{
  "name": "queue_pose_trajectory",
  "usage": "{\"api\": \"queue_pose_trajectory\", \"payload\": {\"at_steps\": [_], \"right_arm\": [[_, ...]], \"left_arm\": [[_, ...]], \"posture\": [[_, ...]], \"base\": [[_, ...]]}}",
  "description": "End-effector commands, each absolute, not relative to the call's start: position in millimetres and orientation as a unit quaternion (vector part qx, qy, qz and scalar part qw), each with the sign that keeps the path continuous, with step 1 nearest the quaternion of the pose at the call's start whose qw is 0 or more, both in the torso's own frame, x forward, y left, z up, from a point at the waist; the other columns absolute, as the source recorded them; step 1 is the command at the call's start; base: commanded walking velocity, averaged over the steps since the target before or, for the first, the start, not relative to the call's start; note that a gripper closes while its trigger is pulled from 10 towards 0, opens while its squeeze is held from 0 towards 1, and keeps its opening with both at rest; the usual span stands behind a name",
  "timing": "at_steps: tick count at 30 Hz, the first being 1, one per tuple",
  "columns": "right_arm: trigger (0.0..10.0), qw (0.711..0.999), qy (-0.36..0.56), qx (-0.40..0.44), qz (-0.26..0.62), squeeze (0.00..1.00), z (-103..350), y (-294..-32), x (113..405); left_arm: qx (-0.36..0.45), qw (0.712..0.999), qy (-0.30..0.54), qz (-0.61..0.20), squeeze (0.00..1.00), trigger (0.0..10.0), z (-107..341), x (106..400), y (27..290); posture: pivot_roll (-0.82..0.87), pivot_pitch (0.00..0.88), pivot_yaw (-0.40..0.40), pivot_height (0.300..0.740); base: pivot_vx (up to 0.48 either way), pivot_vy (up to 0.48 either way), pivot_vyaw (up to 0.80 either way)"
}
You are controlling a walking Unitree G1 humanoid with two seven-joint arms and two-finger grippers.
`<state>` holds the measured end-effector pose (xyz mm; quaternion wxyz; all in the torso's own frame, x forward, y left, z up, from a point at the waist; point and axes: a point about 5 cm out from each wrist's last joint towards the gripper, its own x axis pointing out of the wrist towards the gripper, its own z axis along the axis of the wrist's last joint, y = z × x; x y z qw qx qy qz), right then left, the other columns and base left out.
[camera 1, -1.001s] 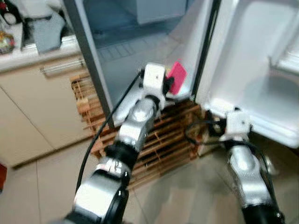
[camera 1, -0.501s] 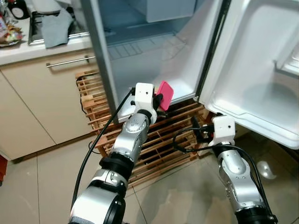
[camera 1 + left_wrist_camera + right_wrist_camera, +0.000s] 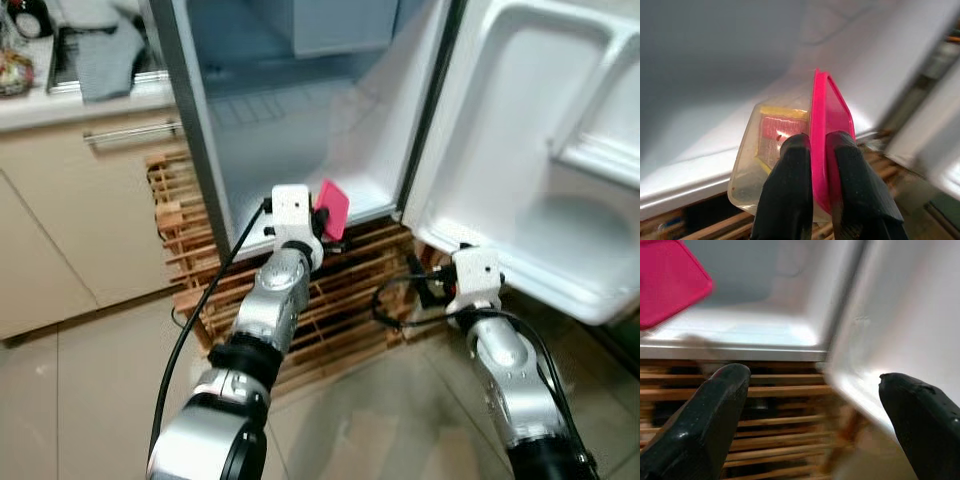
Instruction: Restocking fridge
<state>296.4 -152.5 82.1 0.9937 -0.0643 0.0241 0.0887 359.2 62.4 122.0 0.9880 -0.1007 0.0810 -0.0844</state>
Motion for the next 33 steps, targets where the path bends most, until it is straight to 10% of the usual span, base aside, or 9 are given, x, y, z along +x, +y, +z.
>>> {"api": "queue_pose_trajectory", "payload": {"at_steps": [1,14,33], "right_arm": [[10.0,0.993,0.031,-0.068,0.088,0.0,80,-149,299],[10.0,0.991,0.022,-0.05,0.126,0.09,76,-127,298],[10.0,0.995,-0.001,-0.051,0.084,0.0,87,-141,316]], "left_arm": [[-0.091,0.99,0.073,-0.08,0.0,10.0,128,361,65],[-0.05,0.995,0.076,-0.047,0.0,10.0,121,358,105],[-0.089,0.984,0.057,-0.146,0.0,10.0,142,363,52]], "posture": [[-0.09,0.0,-0.018,0.74],[-0.04,0.0,0.007,0.74],[-0.08,0.0,0.017,0.74]], "base": [[0.0,0.0,0.0],[0.0,0.0,0.5],[0.188,-0.282,0.27]]}}
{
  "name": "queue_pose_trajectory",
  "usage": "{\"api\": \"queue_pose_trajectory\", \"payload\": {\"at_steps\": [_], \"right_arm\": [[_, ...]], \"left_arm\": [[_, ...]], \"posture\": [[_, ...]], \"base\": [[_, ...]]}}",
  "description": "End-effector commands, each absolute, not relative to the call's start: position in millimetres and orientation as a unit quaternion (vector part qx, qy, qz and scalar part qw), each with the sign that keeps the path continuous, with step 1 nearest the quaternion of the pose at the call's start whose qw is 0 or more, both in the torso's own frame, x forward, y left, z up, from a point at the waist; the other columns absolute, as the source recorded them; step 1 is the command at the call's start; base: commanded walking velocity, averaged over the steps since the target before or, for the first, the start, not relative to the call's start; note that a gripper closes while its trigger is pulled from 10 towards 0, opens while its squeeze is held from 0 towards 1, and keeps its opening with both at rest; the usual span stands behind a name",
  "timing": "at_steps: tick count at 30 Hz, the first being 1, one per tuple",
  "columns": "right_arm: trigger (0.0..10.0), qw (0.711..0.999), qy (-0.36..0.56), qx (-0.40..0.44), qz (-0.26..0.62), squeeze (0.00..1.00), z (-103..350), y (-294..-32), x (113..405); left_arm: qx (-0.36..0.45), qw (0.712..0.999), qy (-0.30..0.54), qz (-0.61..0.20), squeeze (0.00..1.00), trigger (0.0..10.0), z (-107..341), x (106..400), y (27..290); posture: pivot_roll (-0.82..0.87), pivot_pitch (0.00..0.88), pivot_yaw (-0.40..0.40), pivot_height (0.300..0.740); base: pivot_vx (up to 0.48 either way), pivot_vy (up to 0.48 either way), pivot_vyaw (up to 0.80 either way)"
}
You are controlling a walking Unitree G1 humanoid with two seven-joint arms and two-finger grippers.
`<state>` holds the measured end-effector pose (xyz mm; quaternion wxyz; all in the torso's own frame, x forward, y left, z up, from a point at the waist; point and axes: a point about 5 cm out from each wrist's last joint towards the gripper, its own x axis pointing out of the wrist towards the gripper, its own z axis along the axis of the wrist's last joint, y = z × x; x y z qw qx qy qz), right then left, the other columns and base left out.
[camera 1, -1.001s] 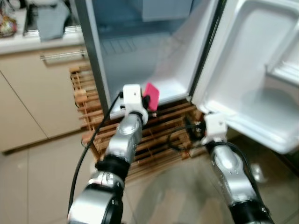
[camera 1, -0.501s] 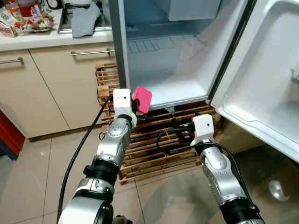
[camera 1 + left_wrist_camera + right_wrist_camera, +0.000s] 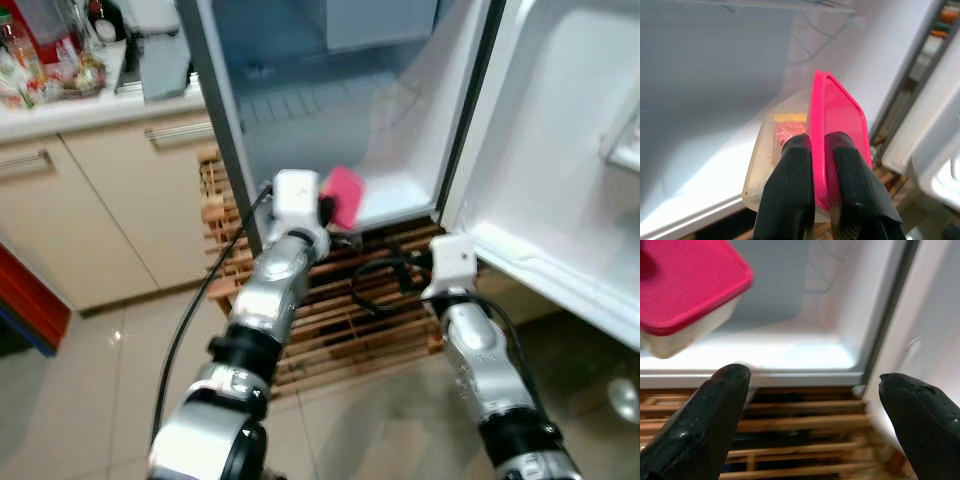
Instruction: Restocking fridge
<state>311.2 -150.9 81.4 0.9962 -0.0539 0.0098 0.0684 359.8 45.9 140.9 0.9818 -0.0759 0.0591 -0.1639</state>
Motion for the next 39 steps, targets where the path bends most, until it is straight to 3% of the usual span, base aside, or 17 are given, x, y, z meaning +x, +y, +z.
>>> {"api": "queue_pose_trajectory", "payload": {"at_steps": [1,12,19,22,31,39], "right_arm": [[10.0,0.995,-0.001,-0.051,0.084,0.0,87,-141,316],[10.0,0.995,0.023,-0.055,0.085,0.0,78,-135,315],[10.0,0.995,0.025,-0.062,0.072,0.0,77,-138,317],[10.0,0.995,0.03,-0.061,0.072,0.0,76,-136,318],[10.0,0.995,0.033,-0.051,0.078,0.0,73,-130,316],[10.0,0.996,0.008,-0.057,0.072,0.0,78,-129,314]], "left_arm": [[-0.089,0.984,0.057,-0.146,0.0,10.0,142,363,52],[-0.098,0.989,0.082,-0.069,0.0,10.0,120,360,96],[-0.092,0.99,0.083,-0.072,0.0,10.0,120,362,95],[-0.164,0.979,0.107,-0.057,0.0,10.0,118,368,95],[-0.235,0.965,0.105,-0.059,0.0,10.0,131,385,97],[-0.218,0.965,0.09,-0.114,0.0,10.0,145,391,85]], "posture": [[-0.08,0.0,0.017,0.74],[-0.05,0.0,-0.025,0.74],[-0.05,0.0,-0.009,0.74],[-0.06,0.0,0.01,0.74],[-0.06,0.0,0.015,0.74],[-0.08,0.0,0.028,0.74]], "base": [[0.315,-0.36,0.46],[0.0,0.0,0.13],[0.0,0.0,0.0],[0.0,0.0,0.24],[0.0,0.0,0.66],[0.0,0.0,0.32]]}}
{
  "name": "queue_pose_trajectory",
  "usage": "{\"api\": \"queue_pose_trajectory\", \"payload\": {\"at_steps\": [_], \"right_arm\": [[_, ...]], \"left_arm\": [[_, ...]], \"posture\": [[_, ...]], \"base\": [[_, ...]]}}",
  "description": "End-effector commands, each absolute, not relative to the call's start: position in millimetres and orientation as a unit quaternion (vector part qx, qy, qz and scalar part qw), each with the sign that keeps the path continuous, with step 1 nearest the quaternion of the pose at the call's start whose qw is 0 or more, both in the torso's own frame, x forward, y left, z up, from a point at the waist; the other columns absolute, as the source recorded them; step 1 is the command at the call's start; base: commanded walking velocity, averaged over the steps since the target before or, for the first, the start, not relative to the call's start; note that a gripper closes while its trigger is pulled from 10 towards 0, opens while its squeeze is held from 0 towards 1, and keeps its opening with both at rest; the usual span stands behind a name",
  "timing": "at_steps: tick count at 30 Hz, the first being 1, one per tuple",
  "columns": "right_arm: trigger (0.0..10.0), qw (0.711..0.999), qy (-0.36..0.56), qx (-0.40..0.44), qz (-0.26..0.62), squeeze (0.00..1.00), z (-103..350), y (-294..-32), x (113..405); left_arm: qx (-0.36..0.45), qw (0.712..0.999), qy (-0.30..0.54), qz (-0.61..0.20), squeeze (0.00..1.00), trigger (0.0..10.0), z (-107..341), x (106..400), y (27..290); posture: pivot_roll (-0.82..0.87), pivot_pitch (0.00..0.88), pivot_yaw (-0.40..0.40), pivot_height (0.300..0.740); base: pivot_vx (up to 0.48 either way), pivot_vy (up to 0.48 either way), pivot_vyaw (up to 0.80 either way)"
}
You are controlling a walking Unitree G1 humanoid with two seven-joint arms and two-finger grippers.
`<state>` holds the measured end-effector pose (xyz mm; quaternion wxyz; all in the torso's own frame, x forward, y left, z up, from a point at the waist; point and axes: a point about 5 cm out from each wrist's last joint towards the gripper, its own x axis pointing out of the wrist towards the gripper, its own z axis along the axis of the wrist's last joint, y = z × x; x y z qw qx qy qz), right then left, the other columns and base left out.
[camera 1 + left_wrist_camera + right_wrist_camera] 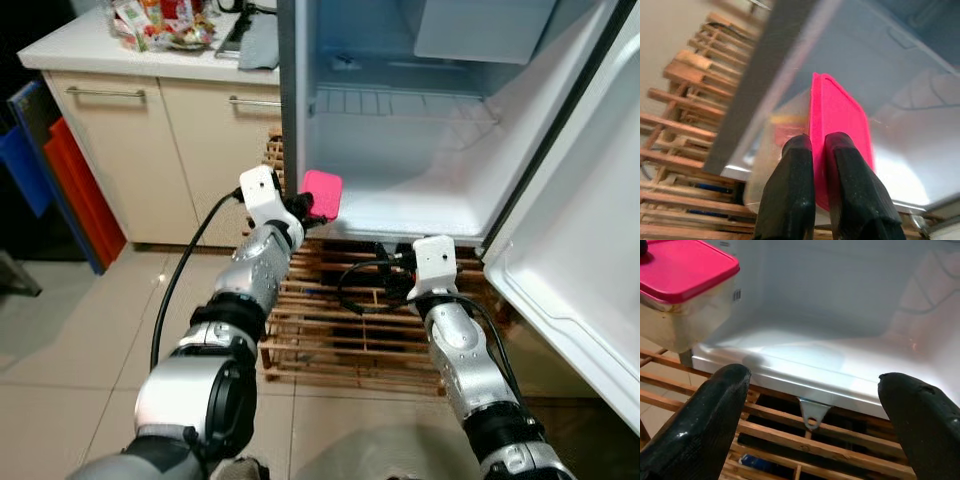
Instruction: Restocking fridge
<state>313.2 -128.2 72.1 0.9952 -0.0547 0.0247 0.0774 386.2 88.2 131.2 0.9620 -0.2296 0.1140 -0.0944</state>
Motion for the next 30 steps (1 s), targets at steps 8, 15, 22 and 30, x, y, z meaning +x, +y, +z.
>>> {"api": "queue_pose_trajectory", "payload": {"at_steps": [8,15,22,30], "right_arm": [[10.0,0.996,0.003,-0.063,0.064,0.0,77,-132,310],[10.0,0.997,0.022,-0.059,0.045,0.0,73,-135,310],[10.0,0.997,0.023,-0.059,0.04,0.03,73,-133,308],[10.0,0.996,0.007,-0.072,0.043,0.03,74,-131,304]], "left_arm": [[-0.21,0.957,0.1,-0.176,0.0,10.0,139,386,69],[-0.221,0.946,0.114,-0.209,0.0,10.0,139,385,60],[-0.211,0.943,0.121,-0.228,0.0,10.0,141,386,58],[-0.188,0.943,0.122,-0.246,0.0,10.0,140,385,58]], "posture": [[-0.09,0.0,0.028,0.74],[-0.09,0.0,0.032,0.74],[-0.1,0.0,0.04,0.705],[-0.11,0.0,0.042,0.675]], "base": [[0.0,0.0,0.0],[0.0,0.0,0.31],[0.0,0.0,0.18],[0.0,0.0,0.1]]}}
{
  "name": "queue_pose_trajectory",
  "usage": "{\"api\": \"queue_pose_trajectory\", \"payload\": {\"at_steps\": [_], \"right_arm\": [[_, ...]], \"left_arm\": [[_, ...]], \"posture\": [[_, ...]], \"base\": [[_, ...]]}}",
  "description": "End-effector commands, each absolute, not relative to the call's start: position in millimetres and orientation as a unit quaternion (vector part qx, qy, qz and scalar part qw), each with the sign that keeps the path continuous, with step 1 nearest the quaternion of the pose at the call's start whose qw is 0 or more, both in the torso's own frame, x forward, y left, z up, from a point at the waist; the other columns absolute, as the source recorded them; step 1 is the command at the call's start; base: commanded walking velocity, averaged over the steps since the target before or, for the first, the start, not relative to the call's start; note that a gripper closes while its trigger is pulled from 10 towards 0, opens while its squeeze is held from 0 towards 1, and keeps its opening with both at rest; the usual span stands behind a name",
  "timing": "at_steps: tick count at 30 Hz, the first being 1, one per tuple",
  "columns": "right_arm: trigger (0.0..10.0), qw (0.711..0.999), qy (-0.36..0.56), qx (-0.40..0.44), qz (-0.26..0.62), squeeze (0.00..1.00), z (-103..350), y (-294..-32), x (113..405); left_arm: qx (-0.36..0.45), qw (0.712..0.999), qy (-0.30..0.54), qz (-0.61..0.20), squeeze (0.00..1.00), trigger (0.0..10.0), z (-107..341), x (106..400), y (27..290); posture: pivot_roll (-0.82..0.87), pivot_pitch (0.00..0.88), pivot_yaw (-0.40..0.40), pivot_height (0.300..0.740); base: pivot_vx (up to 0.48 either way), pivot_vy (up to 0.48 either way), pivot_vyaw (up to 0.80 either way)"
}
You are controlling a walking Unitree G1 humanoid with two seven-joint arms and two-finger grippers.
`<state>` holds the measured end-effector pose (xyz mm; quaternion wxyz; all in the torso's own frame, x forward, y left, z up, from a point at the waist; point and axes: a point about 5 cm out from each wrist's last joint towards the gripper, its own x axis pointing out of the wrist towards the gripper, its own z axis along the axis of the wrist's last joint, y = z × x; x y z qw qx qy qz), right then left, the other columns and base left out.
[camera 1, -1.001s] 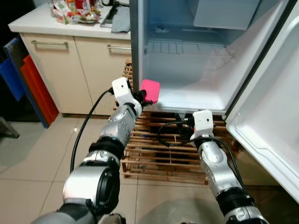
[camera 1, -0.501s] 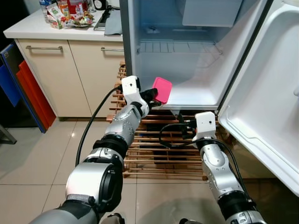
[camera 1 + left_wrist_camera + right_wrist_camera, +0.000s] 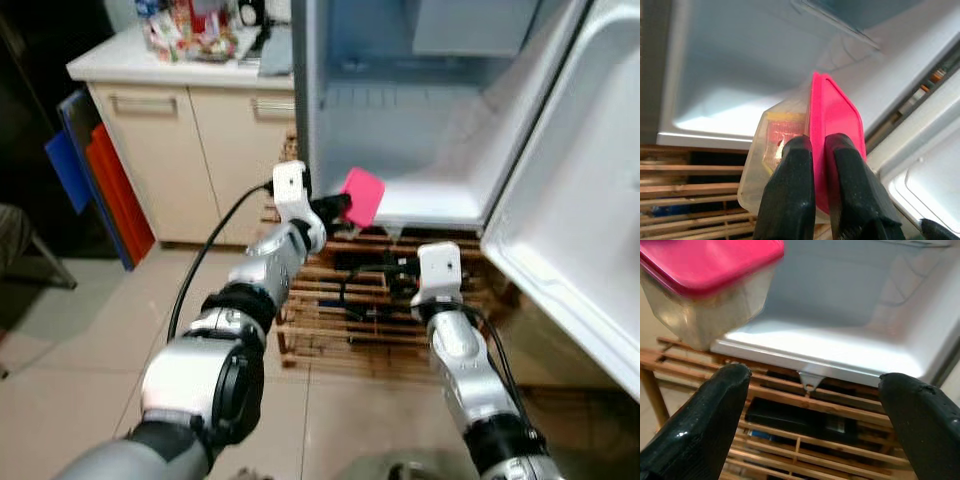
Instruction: Restocking fridge
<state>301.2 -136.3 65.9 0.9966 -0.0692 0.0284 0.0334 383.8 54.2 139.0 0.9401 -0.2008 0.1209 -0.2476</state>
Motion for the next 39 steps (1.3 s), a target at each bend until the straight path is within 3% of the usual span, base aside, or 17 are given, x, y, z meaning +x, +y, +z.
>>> {"api": "queue_pose_trajectory", "payload": {"at_steps": [1,10,17,26,39], "right_arm": [[10.0,0.996,0.005,-0.072,0.043,0.03,74,-131,303],[10.0,0.996,0.03,-0.071,0.034,0.06,70,-130,306],[10.0,0.997,0.038,-0.068,0.01,0.15,69,-141,303],[10.0,0.996,0.001,-0.083,0.028,0.13,83,-134,309],[10.0,0.996,-0.014,-0.086,0.023,0.12,87,-133,314]], "left_arm": [[-0.184,0.943,0.122,-0.248,0.0,10.0,140,385,58],[-0.176,0.945,0.123,-0.248,0.0,10.0,131,382,67],[-0.065,0.969,0.072,-0.227,0.0,10.0,127,378,98],[-0.026,0.97,0.004,-0.243,0.0,10.0,147,380,93],[-0.015,0.96,-0.057,-0.272,0.0,10.0,169,380,84]], "posture": [[-0.11,0.0,0.042,0.675],[-0.11,0.0,0.045,0.665],[-0.11,0.0,0.027,0.63],[-0.1,0.0,0.019,0.611],[-0.09,0.0,0.017,0.611]], "base": [[0.0,0.0,0.0],[0.0,0.0,0.0],[0.0,0.0,0.0],[0.0,0.0,0.0],[0.331,0.256,-0.69]]}}
